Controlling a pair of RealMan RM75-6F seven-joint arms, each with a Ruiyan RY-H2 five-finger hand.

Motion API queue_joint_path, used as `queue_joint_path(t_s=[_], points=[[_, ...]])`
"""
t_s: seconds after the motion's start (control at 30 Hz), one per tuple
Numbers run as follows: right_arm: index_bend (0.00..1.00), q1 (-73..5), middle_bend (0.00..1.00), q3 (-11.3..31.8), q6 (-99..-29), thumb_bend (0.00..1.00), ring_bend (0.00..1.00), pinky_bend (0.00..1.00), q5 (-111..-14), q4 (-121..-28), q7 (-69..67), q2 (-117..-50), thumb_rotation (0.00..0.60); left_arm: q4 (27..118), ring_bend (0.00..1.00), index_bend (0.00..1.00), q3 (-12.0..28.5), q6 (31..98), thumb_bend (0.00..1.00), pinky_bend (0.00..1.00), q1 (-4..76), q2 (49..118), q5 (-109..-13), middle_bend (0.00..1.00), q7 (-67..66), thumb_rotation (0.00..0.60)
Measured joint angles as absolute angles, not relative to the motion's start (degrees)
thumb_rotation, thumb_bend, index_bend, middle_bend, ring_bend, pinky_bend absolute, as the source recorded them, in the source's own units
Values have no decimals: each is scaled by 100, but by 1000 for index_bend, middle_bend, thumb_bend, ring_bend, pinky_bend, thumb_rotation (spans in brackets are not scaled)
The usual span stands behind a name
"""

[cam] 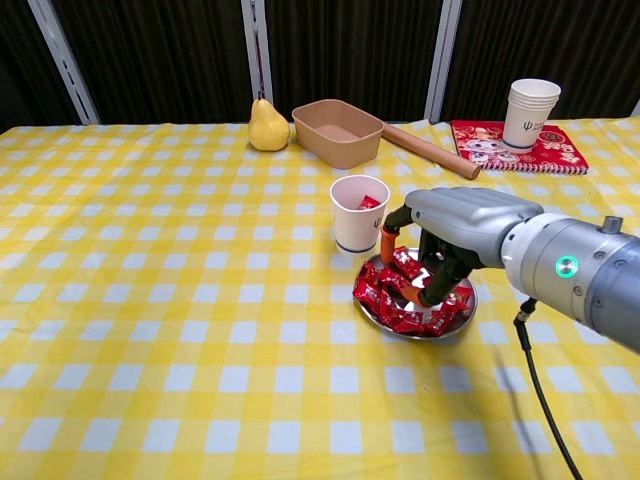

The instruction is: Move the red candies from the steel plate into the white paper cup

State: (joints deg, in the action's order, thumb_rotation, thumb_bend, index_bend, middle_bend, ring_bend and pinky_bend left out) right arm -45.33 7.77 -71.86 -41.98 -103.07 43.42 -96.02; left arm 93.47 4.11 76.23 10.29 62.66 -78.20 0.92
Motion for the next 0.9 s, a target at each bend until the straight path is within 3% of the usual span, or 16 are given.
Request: queue_joint_path(t_s=[0.3, 0.9], points=[[357, -4491, 931, 728, -7021, 316, 944, 979, -4048, -10155, 4354, -9671, 600, 9349, 0, 47, 421, 7603, 0, 0, 1036, 6273, -7786, 0, 70, 600], [351, -4473, 931, 915, -6843, 314, 945, 979, -3996, -9741, 4112, -10060, 600, 9360, 0, 47, 420, 7571, 0, 0, 1040, 6255, -7772, 0, 94, 600]])
